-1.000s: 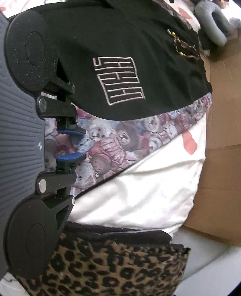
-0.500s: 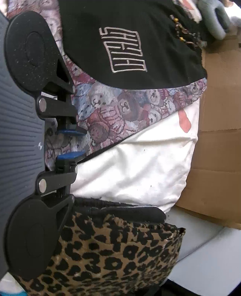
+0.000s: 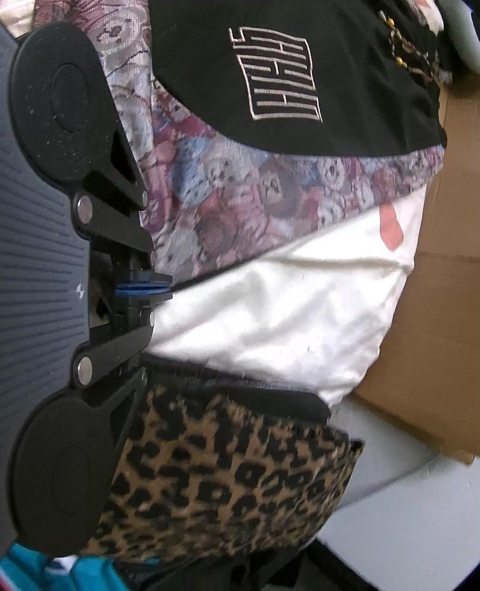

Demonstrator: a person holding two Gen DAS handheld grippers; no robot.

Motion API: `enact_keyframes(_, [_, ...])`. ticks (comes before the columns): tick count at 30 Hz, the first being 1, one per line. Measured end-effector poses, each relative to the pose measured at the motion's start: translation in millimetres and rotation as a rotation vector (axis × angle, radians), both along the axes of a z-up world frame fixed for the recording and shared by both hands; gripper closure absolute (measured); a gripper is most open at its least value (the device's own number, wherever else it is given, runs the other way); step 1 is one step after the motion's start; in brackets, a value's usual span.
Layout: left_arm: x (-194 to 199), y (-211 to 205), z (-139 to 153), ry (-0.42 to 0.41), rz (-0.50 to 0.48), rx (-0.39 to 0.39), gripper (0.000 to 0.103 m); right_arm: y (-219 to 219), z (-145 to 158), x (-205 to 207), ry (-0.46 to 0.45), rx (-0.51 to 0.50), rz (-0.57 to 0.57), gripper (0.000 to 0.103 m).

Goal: Fold clothes
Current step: 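Open the right gripper and move it toward the leopard-print cloth, then move the left gripper down to the bear-print-trimmed edge of the black shorts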

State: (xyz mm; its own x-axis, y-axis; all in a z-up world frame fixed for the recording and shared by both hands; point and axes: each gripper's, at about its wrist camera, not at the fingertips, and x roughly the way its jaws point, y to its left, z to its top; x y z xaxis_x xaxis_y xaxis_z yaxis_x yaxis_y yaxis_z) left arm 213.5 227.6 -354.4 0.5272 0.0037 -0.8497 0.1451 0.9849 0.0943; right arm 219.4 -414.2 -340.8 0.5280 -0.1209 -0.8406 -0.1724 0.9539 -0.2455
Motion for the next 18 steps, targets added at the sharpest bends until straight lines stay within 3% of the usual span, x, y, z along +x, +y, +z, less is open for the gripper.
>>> enact_keyframes(4, [-2.3, -6.4, -2.7, -0.002, -0.013, 0.017, 0.058, 0.0, 15.0, -13.6, -0.023, 0.074, -0.019, 0.097])
enact_keyframes(8, [-3.6, -8.5, -10.5, 0.021, -0.01, 0.035, 0.057, 11.5, 15.7, -25.3, -0.023, 0.148, 0.005, 0.093])
enact_keyframes(9, [-4.6, -9.2, -13.5, 0.036, -0.014, 0.047, 0.057, 15.4, 13.7, -26.5, -0.018, 0.155, 0.016, 0.086])
enact_keyframes(12, [-6.9, -6.5, -21.6, 0.086, -0.003, 0.056, 0.058, 25.4, 6.6, -28.4, -0.013, 0.151, 0.043, 0.074])
enact_keyframes(18, [-17.2, 6.4, -31.8, 0.103, 0.004, 0.107, 0.055, 20.7, -2.2, -31.7, 0.01, 0.121, 0.063, 0.07])
